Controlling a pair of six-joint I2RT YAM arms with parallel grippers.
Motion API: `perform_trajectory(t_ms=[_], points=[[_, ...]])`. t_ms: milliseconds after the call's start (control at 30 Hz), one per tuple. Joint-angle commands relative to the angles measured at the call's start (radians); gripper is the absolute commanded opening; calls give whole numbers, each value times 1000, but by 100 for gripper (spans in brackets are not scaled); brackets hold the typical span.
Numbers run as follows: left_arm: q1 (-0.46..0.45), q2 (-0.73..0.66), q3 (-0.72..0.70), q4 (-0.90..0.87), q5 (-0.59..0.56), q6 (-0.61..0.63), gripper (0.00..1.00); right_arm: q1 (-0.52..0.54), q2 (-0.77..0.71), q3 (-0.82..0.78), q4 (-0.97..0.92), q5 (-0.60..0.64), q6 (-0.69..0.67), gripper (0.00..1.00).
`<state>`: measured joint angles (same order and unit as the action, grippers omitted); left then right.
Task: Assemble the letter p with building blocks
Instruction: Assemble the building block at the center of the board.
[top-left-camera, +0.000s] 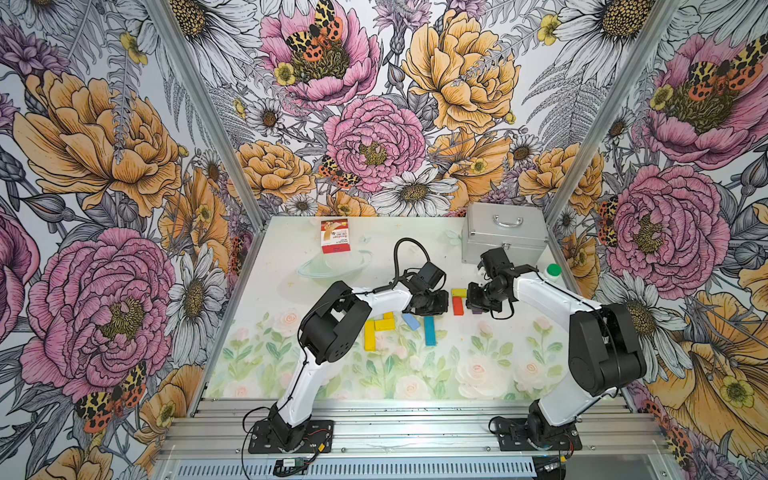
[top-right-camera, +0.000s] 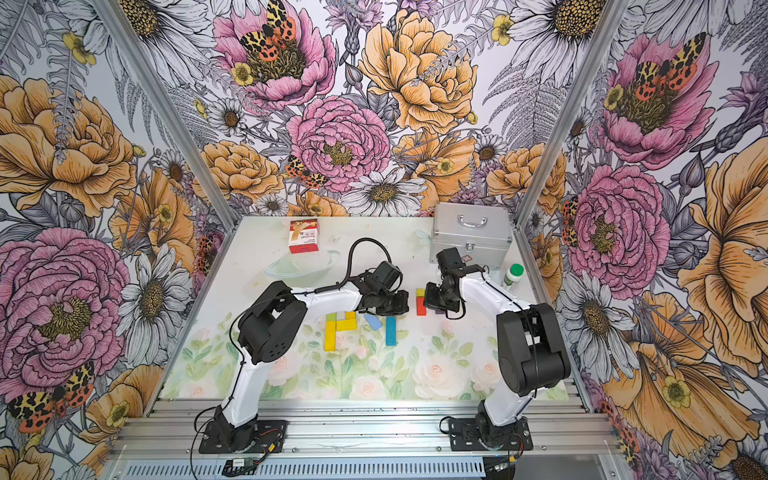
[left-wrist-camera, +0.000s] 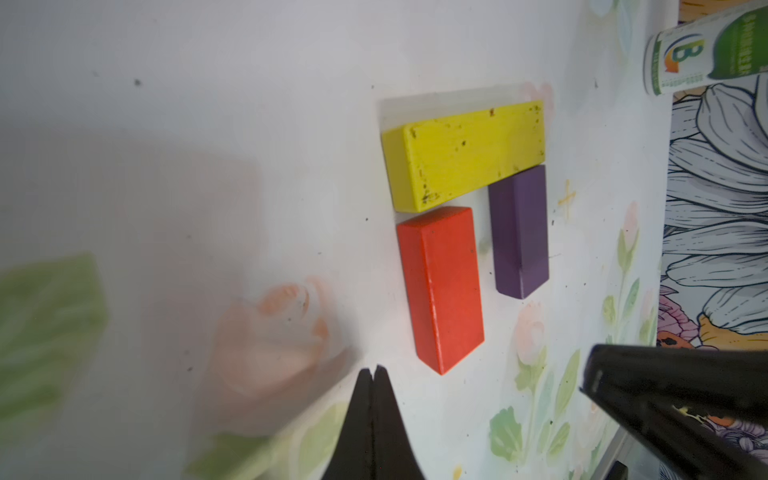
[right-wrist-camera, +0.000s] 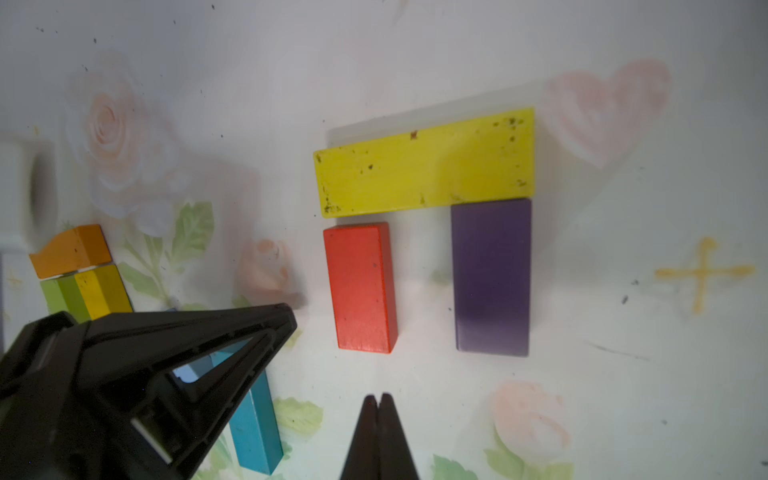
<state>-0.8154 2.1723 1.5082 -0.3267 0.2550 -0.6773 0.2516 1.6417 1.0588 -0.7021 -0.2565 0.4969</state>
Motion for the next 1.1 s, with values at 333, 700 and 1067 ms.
perform_trajectory(t_ms=[333,700,1067], points=[[-18,-27,-2,14,11,26,0,65,45,-59,40,62,33,0],[-8,0,17,14,32,26,0,65,124,-1,41,73,11,0],[-6,20,38,14,50,24,0,61,166,21,49,90,12,0]])
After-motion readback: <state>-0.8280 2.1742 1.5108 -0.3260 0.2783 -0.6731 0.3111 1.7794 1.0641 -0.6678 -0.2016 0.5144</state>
